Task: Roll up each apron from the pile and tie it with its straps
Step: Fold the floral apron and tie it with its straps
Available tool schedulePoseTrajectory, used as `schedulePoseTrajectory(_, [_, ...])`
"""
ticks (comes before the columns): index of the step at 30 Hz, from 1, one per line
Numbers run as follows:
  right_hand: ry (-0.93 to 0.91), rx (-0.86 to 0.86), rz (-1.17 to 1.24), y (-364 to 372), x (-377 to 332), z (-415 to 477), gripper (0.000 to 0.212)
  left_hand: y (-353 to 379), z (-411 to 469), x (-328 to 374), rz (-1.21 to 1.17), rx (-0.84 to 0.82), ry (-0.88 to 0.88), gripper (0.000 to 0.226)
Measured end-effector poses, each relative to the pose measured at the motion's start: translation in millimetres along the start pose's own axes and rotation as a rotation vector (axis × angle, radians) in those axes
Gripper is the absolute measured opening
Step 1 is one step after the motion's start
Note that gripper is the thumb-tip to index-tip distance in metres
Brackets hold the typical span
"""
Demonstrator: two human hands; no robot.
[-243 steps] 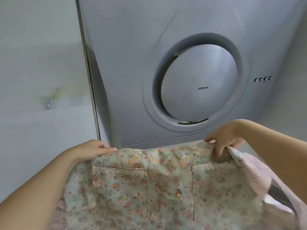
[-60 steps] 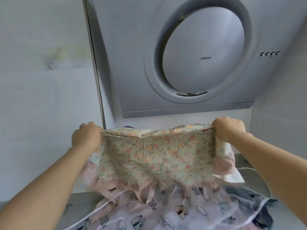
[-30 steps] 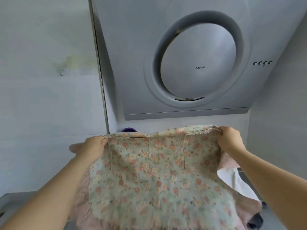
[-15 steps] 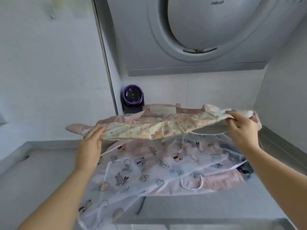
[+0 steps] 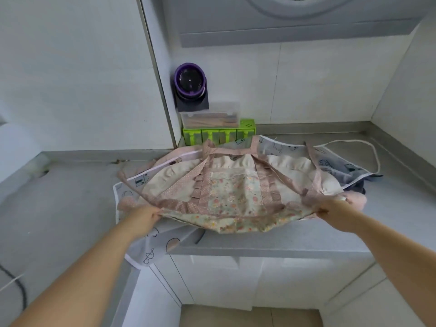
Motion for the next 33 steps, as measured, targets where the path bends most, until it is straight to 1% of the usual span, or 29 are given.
schedulePoseTrajectory(2, [0.046,-0.166,-0.010,-12.3,3.7,2.1,0.021,-22.6,2.4,4.6,0.169,-0.155,-0.052,0.023])
schedulePoseTrajectory(3, [0.093,-0.264,0.036,-18.7,7.2,2.8,0.013,-33.2,4.4,2.9,0.190,-0.256,-0.114,0.025])
schedulePoseTrajectory(4, [0.129,-0.332,0.072,-27.7,7.7,1.9,0.007,-42.2,6.3,1.4,0.161,-0.347,-0.178,0.028])
schedulePoseTrajectory(5, [0.158,-0.341,0.094,-38.9,7.5,5.0,0.007,-51.2,8.3,1.6,0.101,-0.398,-0.240,0.032])
schedulePoseTrajectory(6, [0.161,-0.318,0.069,-50.8,5.8,9.9,0.007,-61.1,13.7,4.6,0.072,-0.402,-0.271,0.037])
schedulePoseTrajectory(7, [0.153,-0.280,0.042,-57.6,4.4,16.9,0.005,-69.8,19.8,9.1,0.093,-0.370,-0.270,0.039])
schedulePoseTrajectory(9, [0.159,-0.199,0.003,-64.3,-2.1,34.9,0.016,-81.3,42.2,22.6,0.260,-0.251,-0.192,0.039])
schedulePoseTrajectory(11, [0.157,-0.118,-0.021,-60.0,-5.1,58.8,0.025,-83.6,69.3,31.1,0.379,-0.090,-0.126,0.039])
schedulePoseTrajectory(13, [0.175,-0.019,0.001,-46.3,4.5,91.9,0.078,-75.2,95.9,25.7,0.382,0.016,-0.110,0.038])
schedulePoseTrajectory(14, [0.185,-0.013,-0.007,-39.9,5.4,99.8,0.080,-70.1,106.0,23.5,0.375,0.054,-0.102,0.037])
schedulePoseTrajectory(15, [0.180,-0.003,-0.022,-32.8,6.5,112.6,0.064,-65.1,115.6,21.3,0.387,0.083,-0.096,0.034])
schedulePoseTrajectory(16, [0.185,-0.024,-0.044,-25.4,6.7,122.2,0.040,-59.0,125.1,20.2,0.412,0.107,-0.077,0.032])
schedulePoseTrajectory(17, [0.194,-0.044,-0.026,-18.2,6.3,127.4,0.029,-53.7,131.9,21.8,0.439,0.133,-0.045,0.031])
schedulePoseTrajectory(19, [0.203,-0.058,0.001,-4.6,4.8,140.3,0.027,-41.0,150.6,26.0,0.446,0.160,0.019,0.031])
schedulePoseTrajectory(21, [0.189,-0.067,-0.035,12.2,4.8,152.7,0.028,-22.1,169.9,22.0,0.378,0.137,0.053,0.029])
schedulePoseTrajectory(23, [0.188,-0.064,-0.036,28.7,8.9,160.5,0.024,-2.5,179.2,12.3,0.277,0.082,0.048,0.024])
schedulePoseTrajectory(24, [0.185,-0.059,-0.077,38.3,9.4,165.3,0.022,10.4,187.0,4.5,0.244,0.049,0.031,0.021])
schedulePoseTrajectory(25, [0.210,-0.035,-0.084,42.7,10.8,166.8,0.021,17.6,190.2,-0.9,0.229,0.049,0.023,0.023])
schedulePoseTrajectory(27, [0.244,0.006,-0.058,48.6,13.4,167.4,0.022,29.0,194.9,-7.7,0.261,0.071,0.018,0.030])
schedulePoseTrajectory(30, [0.288,0.032,-0.067,52.7,16.7,168.5,0.031,33.2,193.9,-1.9,0.320,0.119,0.037,0.039])
schedulePoseTrajectory(33, [0.287,0.125,-0.064,47.9,8.1,167.7,0.035,34.9,196.4,14.6,0.264,0.164,0.080,0.039])
Point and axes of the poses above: each hand's wrist, its own z-axis towards the middle knuckle, its own y-axis out of the palm, x = y × z, the point moved 7 cm from there along z, towards the middle knuckle, and after that the axes turned 7 degrees about x, right-handed, at the moved point
